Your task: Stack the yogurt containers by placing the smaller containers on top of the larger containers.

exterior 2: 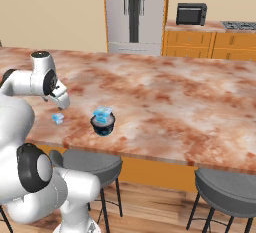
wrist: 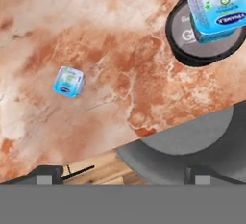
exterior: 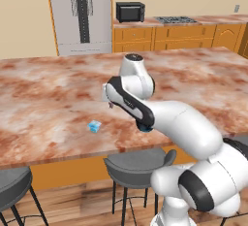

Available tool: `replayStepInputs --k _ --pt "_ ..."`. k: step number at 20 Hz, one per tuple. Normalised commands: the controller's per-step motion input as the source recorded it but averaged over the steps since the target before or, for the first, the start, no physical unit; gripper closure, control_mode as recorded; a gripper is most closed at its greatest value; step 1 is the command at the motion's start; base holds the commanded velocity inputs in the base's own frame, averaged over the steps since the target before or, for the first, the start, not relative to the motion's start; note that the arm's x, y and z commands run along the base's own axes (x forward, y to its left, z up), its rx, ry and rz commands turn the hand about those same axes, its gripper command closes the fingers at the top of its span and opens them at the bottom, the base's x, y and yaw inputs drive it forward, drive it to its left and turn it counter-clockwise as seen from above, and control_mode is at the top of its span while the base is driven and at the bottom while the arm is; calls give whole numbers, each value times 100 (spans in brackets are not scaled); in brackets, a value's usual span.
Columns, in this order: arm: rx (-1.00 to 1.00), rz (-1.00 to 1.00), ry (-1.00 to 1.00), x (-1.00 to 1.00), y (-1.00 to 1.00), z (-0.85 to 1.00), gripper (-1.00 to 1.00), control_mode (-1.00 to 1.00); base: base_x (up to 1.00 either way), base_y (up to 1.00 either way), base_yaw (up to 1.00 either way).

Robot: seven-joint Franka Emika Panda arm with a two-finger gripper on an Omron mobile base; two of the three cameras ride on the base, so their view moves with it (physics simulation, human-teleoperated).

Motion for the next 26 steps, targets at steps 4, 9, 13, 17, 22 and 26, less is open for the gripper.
replayStepInputs --k 4,9,13,17,22,26 --pt "-13 0 18 1 42 -1 -100 -100 0 0 0" --pt "-10 0 14 18 28 -20 -100 -100 0 0 0" --pt "-8 0 12 23 18 -31 -100 -100 0 0 0" --pt "-6 0 9 16 7 -29 -100 -100 0 0 0" --pt "-2 0 1 2 0 -20 -100 -100 0 0 0" --pt "0 0 0 0 0 -10 -100 -100 0 0 0"
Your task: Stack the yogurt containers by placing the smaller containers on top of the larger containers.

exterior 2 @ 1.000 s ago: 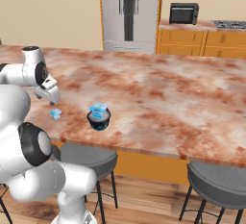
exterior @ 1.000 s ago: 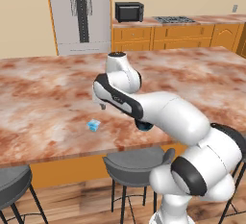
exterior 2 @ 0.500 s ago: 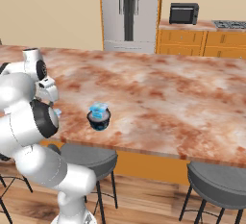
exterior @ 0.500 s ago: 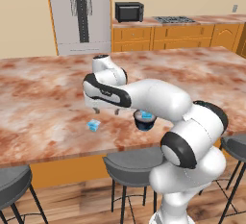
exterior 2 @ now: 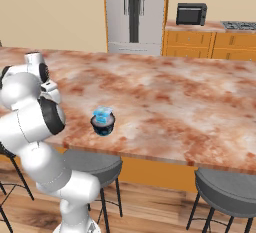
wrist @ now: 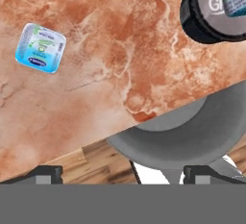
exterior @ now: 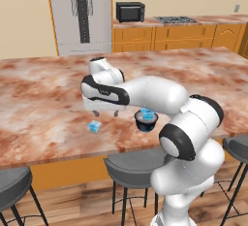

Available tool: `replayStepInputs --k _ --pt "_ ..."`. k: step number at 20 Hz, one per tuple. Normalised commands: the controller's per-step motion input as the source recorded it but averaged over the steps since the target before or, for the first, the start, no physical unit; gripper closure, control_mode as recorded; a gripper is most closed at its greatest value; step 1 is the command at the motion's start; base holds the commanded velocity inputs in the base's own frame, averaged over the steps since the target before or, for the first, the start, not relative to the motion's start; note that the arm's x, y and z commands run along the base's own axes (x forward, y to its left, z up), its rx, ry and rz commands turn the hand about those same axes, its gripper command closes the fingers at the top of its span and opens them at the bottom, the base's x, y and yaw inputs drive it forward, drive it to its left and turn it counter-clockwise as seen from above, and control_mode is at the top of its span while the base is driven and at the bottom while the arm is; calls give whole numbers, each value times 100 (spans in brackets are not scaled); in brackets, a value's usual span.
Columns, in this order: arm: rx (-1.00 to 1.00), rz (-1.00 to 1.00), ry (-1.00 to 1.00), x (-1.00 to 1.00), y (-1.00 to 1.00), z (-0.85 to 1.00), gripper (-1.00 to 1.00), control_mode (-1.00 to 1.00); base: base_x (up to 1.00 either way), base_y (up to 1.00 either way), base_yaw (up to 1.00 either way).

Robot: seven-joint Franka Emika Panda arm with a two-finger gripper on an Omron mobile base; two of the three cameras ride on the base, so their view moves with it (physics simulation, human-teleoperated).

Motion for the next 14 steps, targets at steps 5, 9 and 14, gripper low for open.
replayStepInputs --k 5,9,14 --pt "0 0 0 0 0 -17 -100 -100 0 0 0" --pt "0 0 0 0 0 -16 -100 -100 0 0 0" --pt "0 0 0 1 0 -14 -100 -100 0 0 0"
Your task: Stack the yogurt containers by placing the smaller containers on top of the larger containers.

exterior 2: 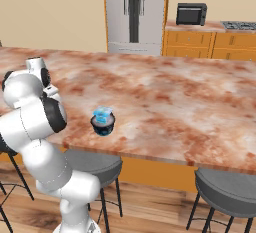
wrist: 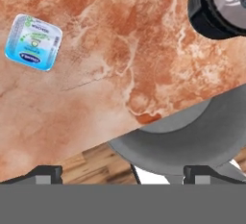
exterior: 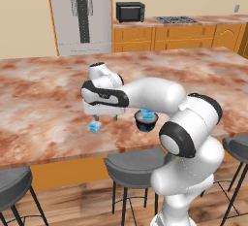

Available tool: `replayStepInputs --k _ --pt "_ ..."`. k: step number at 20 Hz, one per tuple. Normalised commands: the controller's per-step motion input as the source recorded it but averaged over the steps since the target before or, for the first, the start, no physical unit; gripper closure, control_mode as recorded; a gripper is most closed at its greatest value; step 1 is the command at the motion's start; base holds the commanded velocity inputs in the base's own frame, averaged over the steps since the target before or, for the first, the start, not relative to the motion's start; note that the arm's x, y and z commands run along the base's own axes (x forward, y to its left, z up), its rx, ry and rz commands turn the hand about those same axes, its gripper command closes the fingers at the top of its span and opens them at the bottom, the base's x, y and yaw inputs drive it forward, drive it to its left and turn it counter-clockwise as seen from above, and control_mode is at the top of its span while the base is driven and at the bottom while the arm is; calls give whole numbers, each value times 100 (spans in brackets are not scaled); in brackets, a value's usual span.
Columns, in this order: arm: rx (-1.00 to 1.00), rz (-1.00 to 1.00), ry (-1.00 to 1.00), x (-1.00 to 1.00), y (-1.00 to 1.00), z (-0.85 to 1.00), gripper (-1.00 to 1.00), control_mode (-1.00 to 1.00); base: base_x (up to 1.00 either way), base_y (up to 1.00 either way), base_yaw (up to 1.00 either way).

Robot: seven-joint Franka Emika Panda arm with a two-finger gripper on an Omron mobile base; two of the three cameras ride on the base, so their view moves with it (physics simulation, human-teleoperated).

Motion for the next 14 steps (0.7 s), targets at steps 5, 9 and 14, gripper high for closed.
replayStepInputs --k 5,9,14 --pt "0 0 0 6 3 -9 -100 -100 0 0 0" --pt "0 0 0 14 11 -3 -100 -100 0 0 0" --pt "0 0 0 14 13 0 -100 -100 0 0 0"
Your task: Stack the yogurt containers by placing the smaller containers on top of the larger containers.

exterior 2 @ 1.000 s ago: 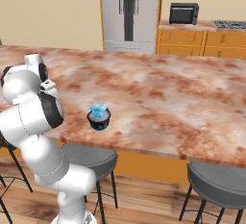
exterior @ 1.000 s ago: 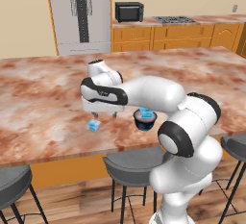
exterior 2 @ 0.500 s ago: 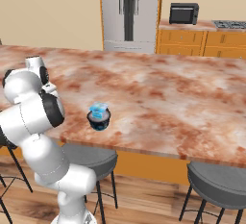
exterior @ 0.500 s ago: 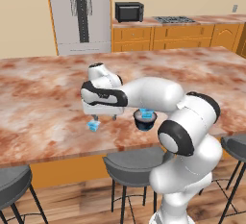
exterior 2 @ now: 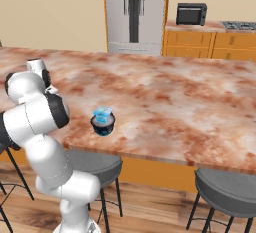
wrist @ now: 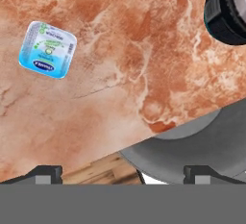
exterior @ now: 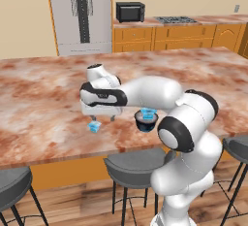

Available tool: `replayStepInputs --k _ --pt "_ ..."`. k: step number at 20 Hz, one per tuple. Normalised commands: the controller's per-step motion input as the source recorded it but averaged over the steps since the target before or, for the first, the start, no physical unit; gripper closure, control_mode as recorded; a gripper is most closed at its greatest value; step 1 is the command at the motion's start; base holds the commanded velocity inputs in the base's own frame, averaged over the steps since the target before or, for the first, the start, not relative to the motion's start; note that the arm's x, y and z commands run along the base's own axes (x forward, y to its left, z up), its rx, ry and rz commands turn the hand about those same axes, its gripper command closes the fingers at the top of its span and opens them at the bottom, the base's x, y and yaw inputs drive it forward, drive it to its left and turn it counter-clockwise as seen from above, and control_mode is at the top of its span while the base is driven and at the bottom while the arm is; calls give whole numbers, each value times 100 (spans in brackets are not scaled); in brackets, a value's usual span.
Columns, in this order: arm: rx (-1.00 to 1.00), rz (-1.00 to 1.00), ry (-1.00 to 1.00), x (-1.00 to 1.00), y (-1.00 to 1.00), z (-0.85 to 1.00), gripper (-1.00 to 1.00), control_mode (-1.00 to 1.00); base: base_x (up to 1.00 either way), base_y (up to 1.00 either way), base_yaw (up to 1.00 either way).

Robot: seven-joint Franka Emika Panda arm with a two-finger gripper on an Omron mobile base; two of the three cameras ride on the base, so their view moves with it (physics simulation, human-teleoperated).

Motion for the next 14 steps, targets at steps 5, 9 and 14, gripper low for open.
replayStepInputs --k 5,9,14 --pt "0 0 2 13 1 0 -100 -100 0 0 0" --pt "0 0 1 12 0 -3 -100 -100 0 0 0" --pt "0 0 0 7 0 -10 -100 -100 0 0 0"
